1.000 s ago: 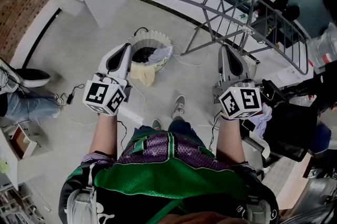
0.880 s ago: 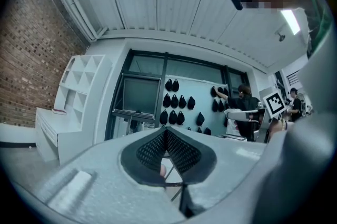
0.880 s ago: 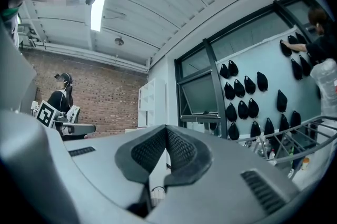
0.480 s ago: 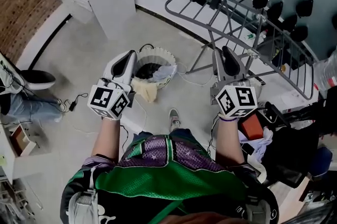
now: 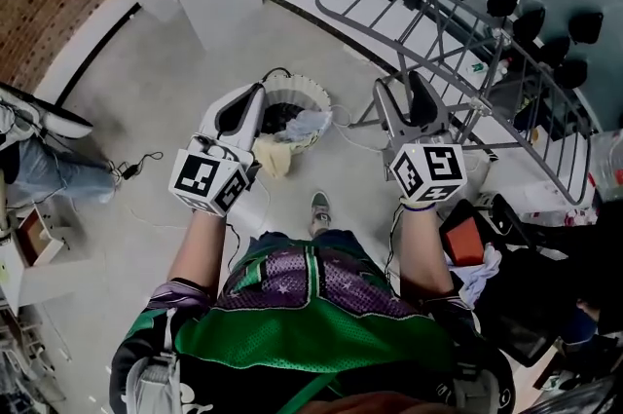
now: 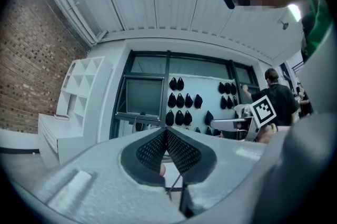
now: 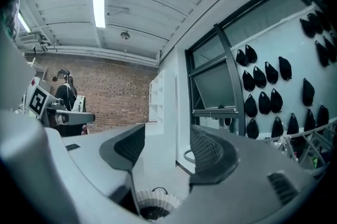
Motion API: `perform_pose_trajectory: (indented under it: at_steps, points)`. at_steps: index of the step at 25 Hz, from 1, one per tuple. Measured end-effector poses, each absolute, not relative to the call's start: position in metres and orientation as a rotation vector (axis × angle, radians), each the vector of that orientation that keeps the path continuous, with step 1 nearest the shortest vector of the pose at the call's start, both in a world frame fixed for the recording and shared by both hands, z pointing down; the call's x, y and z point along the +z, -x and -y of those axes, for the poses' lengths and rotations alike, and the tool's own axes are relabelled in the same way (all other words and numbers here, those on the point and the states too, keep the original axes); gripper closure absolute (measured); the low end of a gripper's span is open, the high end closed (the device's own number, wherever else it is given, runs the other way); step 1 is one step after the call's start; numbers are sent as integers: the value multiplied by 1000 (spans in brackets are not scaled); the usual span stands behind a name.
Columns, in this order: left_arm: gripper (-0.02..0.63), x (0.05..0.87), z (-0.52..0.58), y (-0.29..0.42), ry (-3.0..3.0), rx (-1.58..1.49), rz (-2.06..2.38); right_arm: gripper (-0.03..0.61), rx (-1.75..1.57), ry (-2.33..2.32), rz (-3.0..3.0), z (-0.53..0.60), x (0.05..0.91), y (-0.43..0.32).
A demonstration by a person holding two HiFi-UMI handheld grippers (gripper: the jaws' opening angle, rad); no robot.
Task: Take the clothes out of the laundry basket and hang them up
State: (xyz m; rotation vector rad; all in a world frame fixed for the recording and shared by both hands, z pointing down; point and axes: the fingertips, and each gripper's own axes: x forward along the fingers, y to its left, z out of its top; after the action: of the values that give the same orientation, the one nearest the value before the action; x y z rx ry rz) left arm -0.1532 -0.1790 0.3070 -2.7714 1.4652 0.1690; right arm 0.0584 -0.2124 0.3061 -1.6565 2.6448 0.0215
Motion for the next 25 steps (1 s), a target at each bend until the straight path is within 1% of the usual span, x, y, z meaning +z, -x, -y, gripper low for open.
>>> perform_pose_trajectory:
  at_steps: [5, 11, 16, 25]
  points:
    - [597, 332, 194, 151, 2766, 93, -1495, 324, -82, 1625, -2741, 233, 361, -48]
    - [597, 369, 206, 173, 2784, 51, -1565, 324, -203, 1612, -2819, 243, 427, -26]
    - [597, 405, 210, 187, 2789, -6, -1559, 324, -300, 1674, -2813, 240, 484, -22]
    - [597, 504, 219, 196, 2810, -36, -1514, 325, -406, 1771, -2811, 244, 629, -27]
